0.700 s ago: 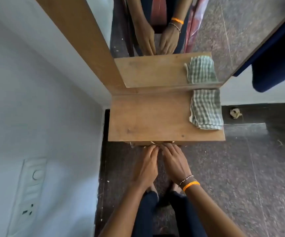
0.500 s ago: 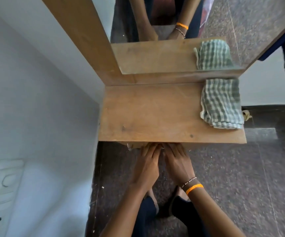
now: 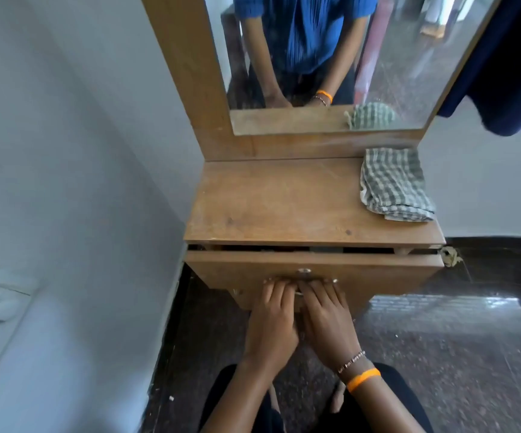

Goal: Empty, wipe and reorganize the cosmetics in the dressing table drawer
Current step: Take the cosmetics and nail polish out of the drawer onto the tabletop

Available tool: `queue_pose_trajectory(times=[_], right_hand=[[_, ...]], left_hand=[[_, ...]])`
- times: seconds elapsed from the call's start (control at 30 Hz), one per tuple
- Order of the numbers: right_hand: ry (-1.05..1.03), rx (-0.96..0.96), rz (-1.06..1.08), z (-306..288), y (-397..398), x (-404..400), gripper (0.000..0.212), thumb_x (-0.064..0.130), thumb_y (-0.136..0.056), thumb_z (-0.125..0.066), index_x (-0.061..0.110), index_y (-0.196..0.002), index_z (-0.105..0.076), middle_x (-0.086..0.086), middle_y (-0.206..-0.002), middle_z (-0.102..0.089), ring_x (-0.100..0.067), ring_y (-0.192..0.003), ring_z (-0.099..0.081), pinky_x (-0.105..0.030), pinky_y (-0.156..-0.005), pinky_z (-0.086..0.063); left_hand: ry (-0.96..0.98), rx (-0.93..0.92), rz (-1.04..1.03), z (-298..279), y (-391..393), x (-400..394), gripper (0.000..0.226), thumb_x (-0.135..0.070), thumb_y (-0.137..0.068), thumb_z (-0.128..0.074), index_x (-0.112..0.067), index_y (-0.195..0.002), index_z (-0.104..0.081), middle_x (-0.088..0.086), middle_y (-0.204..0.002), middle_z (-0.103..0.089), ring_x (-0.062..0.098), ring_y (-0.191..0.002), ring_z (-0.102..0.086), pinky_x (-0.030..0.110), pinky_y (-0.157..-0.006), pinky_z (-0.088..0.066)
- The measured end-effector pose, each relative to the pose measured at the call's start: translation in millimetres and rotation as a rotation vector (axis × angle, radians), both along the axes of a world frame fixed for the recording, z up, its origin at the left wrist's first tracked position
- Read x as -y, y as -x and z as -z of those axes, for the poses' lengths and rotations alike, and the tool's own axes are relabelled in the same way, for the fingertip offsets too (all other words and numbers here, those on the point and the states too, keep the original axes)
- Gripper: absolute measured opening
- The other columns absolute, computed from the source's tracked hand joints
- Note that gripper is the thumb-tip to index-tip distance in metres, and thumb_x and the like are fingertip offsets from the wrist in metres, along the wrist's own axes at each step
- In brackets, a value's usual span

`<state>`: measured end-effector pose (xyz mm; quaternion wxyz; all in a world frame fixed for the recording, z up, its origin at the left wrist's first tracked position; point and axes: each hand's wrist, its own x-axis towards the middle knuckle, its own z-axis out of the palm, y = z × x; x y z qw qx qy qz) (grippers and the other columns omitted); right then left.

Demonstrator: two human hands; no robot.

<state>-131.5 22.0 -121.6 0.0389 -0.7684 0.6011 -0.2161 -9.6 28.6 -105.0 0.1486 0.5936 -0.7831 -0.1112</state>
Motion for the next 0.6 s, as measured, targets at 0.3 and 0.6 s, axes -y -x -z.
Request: queue_pose_trajectory(times=[0.3, 0.6], right_hand=[[0.09, 0.166, 0.025, -69, -11, -59, 0.025, 0.021, -0.083, -0.045, 0.017, -0.098, -0.063, 0.0, -0.096, -0.063, -0.017, -0.084, -0.049, -0.031, -0.069, -0.049], [-0.185, -0.063, 0.008, -98, -11, -57, 0.037, 0.036, -0.084, -0.038, 0.02, -0.108, -0.06, 0.001, -0.107, -0.064, -0.021, -0.099, -0.062, -0.034, -0.085, -0.049]], left_hand=[[0.255, -0.13, -0.03, -56, -8, -56, 0.023, -0.03, -0.087, -0.043, -0.022, -0.105, -0.055, -0.004, -0.107, -0.059, 0.013, -0.096, -0.054, 0.027, -0.083, -0.046], [0.031, -0.104, -0.06, -76, -25, -47, 0.02, -0.035, -0.093, -0.045, -0.025, -0.106, -0.057, -0.011, -0.108, -0.06, 0.008, -0.104, -0.051, 0.021, -0.097, -0.034]])
